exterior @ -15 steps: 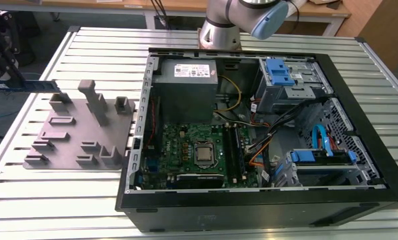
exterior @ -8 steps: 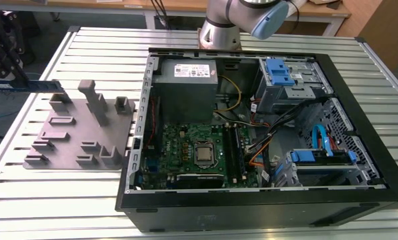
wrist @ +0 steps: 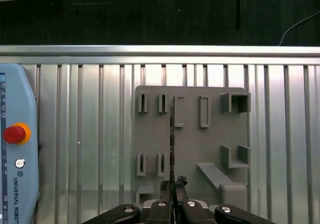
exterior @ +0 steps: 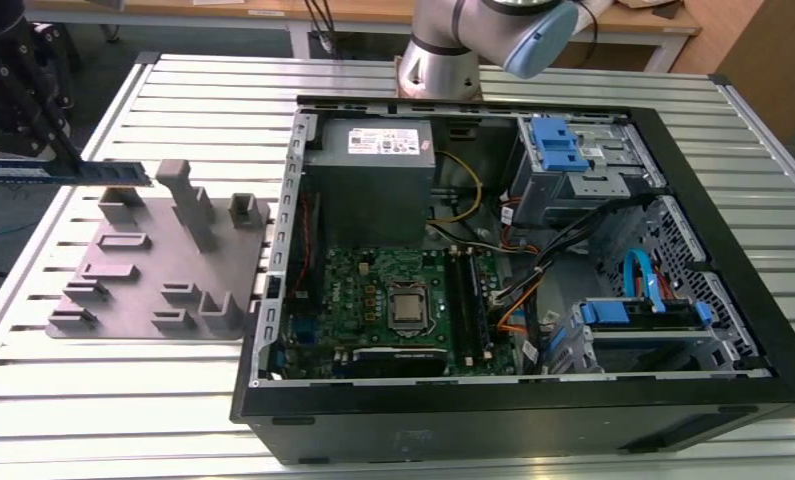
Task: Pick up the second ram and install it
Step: 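Pick up the second ram and move it above second insertion slot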
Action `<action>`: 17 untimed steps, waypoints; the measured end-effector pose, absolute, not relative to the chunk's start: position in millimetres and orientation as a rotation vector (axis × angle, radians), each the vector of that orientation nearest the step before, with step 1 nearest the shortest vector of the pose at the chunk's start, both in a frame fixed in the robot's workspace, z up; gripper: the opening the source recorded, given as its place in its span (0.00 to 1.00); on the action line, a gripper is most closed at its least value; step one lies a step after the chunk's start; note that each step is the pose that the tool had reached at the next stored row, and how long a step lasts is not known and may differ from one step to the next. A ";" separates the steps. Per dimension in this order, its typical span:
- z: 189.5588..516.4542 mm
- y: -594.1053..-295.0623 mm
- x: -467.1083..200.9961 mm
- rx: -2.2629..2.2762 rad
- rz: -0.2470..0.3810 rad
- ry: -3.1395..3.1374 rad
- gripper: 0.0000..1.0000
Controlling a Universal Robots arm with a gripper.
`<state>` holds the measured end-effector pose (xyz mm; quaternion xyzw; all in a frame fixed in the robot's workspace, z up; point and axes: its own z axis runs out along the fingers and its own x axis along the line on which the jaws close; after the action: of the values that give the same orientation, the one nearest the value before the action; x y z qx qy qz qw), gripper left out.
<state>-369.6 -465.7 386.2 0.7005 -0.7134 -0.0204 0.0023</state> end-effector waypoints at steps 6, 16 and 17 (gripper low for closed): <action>386.0 -465.7 -363.4 2.197 -0.064 -2.238 0.14; 386.0 -465.7 -353.7 2.197 -0.065 -2.238 0.14; 386.0 -465.7 -352.8 2.197 -0.065 -2.238 0.14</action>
<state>-352.8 -465.7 386.0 0.7005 -0.7134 -0.0206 0.0026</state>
